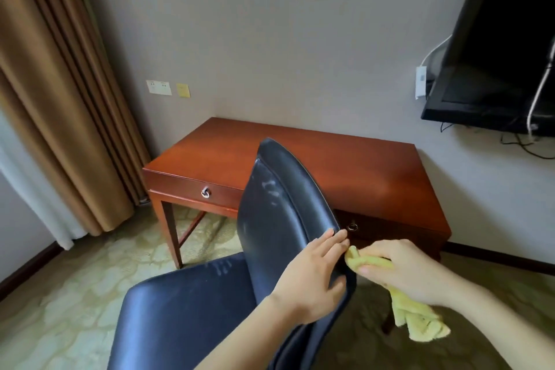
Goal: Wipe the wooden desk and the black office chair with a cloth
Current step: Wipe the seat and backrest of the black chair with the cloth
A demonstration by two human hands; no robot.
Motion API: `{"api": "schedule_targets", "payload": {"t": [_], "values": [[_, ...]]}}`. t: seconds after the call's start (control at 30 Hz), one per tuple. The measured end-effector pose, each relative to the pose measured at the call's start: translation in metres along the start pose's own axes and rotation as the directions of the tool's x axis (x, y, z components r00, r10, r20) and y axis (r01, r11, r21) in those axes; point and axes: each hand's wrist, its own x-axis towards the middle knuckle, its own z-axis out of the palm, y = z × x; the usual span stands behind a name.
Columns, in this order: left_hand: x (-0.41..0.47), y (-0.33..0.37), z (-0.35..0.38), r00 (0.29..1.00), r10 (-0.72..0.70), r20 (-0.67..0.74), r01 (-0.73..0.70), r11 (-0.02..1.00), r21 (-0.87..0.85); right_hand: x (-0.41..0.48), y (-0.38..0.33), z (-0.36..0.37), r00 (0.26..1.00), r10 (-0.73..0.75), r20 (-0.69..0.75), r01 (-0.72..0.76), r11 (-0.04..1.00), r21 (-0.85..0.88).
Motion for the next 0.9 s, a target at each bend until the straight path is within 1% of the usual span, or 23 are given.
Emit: {"api": "schedule_targets", "payload": {"t": [0.07, 0.13, 0.2, 0.27, 0.3, 0.37, 0.43, 0.5, 0.57, 0.63, 0.7, 0.77, 0.8, 0.87, 0.9], "values": [[-0.027, 0.014, -0.002, 0.999, 0.023, -0.026, -0.022, 0.999, 0.023, -0.015, -0.004, -0.001, 0.997, -0.018, 0.071, 0.016, 0.999, 0.029], [-0.054, 0.028, -0.006, 0.999, 0.032, -0.041, -0.029, 0.997, 0.065, -0.022, -0.008, -0.005, 0.996, -0.033, 0.078, 0.03, 0.999, 0.041], [-0.076, 0.041, -0.014, 0.997, 0.039, -0.061, -0.031, 0.992, 0.12, -0.02, -0.014, -0.011, 0.999, -0.033, 0.001, 0.033, 0.999, 0.038], [-0.098, 0.055, -0.024, 0.995, 0.031, -0.09, -0.017, 0.988, 0.154, -0.017, -0.027, -0.014, 0.994, -0.079, -0.074, 0.082, 0.996, 0.042], [-0.107, 0.06, -0.031, 0.995, 0.021, -0.102, -0.004, 0.987, 0.16, -0.015, -0.035, -0.014, 0.987, -0.119, -0.106, 0.124, 0.991, 0.043], [-0.127, 0.07, -0.039, 0.99, -0.032, -0.135, 0.055, 0.984, 0.167, -0.014, -0.057, -0.003, 0.968, -0.235, -0.085, 0.238, 0.971, 0.02], [-0.148, 0.077, -0.046, 0.984, -0.103, -0.147, 0.124, 0.982, 0.142, -0.017, -0.079, 0.017, 0.926, -0.377, -0.017, 0.377, 0.926, 0.01], [-0.168, 0.083, -0.053, 0.968, -0.181, -0.173, 0.204, 0.97, 0.13, -0.022, -0.101, 0.039, 0.863, -0.496, 0.09, 0.496, 0.868, 0.029], [-0.186, 0.087, -0.059, 0.928, -0.283, -0.242, 0.316, 0.942, 0.113, -0.024, -0.124, 0.057, 0.78, -0.584, 0.226, 0.598, 0.801, 0.004], [-0.204, 0.09, -0.062, 0.879, -0.35, -0.323, 0.404, 0.908, 0.115, -0.024, -0.149, 0.071, 0.697, -0.626, 0.349, 0.686, 0.724, -0.071], [-0.218, 0.095, -0.065, 0.824, -0.398, -0.404, 0.477, 0.872, 0.114, -0.023, -0.173, 0.081, 0.627, -0.667, 0.401, 0.754, 0.65, -0.096], [-0.227, 0.1, -0.066, 0.747, -0.439, -0.499, 0.563, 0.817, 0.124, -0.024, -0.19, 0.086, 0.587, -0.691, 0.422, 0.781, 0.621, -0.068], [-0.23, 0.102, -0.067, 0.702, -0.459, -0.545, 0.608, 0.785, 0.122, -0.024, -0.195, 0.088, 0.579, -0.692, 0.432, 0.787, 0.613, -0.071], [-0.232, 0.105, -0.065, 0.601, -0.518, -0.608, 0.68, 0.732, 0.049, -0.024, -0.198, 0.091, 0.569, -0.689, 0.45, 0.8, 0.59, -0.109], [-0.23, 0.104, -0.062, 0.555, -0.561, -0.615, 0.705, 0.71, -0.011, -0.022, -0.196, 0.09, 0.582, -0.683, 0.441, 0.794, 0.594, -0.128]]}}
